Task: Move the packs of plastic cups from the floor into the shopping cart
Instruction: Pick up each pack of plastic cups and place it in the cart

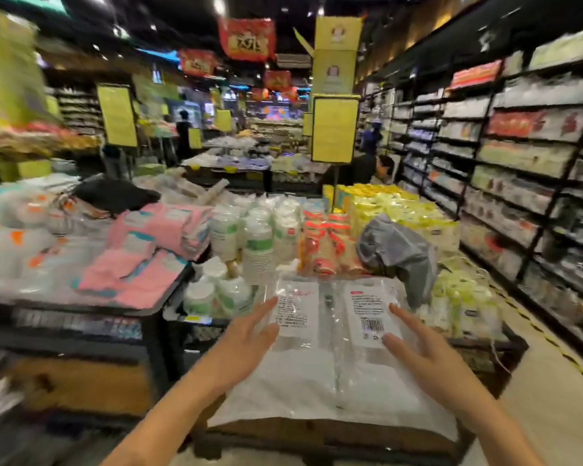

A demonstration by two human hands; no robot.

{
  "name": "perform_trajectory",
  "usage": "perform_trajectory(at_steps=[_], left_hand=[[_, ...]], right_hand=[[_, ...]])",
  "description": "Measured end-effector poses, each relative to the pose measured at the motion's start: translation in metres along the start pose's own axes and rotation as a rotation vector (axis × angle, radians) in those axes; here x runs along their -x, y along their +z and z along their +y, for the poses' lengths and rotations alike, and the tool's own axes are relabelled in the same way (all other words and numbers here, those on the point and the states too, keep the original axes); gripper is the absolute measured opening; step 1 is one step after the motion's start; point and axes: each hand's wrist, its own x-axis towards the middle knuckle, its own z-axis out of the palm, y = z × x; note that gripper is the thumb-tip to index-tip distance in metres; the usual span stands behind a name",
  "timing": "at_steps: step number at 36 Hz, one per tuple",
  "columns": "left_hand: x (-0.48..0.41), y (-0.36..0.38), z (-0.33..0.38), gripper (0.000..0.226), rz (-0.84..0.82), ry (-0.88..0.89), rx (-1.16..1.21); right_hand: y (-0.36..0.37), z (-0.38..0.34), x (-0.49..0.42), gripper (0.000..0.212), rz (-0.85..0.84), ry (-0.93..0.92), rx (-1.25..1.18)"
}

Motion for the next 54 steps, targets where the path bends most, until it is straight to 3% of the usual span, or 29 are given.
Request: perform_trajectory(at_steps=[12, 18, 22, 26, 37, 40, 54], left_hand=[[0.064, -0.149, -0.081, 0.050, 0.416, -0.249, 0.000], [0.098, -0.231, -0.134, 0.050, 0.557, -0.324, 0.029], [0.118, -0.281, -0.161, 0.047, 0.688, -0.352, 0.012], [0.132, -0.322, -0.183, 0.044, 0.783, -0.410, 0.012], [0.132, -0.421, -0.248, 0.040, 1.038, -0.564, 0.050], [0.127, -0.446, -0.264, 0.044, 1.111, -0.607, -0.036], [0.111, -0.560, -0.287, 0.047, 1.397, -0.675, -0.032]], right_hand=[[0.161, -0.119, -0.110, 0.062, -0.367, -0.313, -0.003], [0.267, -0.186, -0.153, 0.062, -0.501, -0.402, 0.003], [0.331, -0.228, -0.170, 0.046, -0.559, -0.429, -0.031], [0.391, -0.267, -0.188, 0.050, -0.653, -0.448, -0.028], [0.543, -0.370, -0.270, 0.050, -0.831, -0.676, -0.064], [0.572, -0.407, -0.291, 0.048, -0.901, -0.732, -0.032], [0.711, -0.552, -0.346, 0.054, -1.108, -0.900, -0.084]])
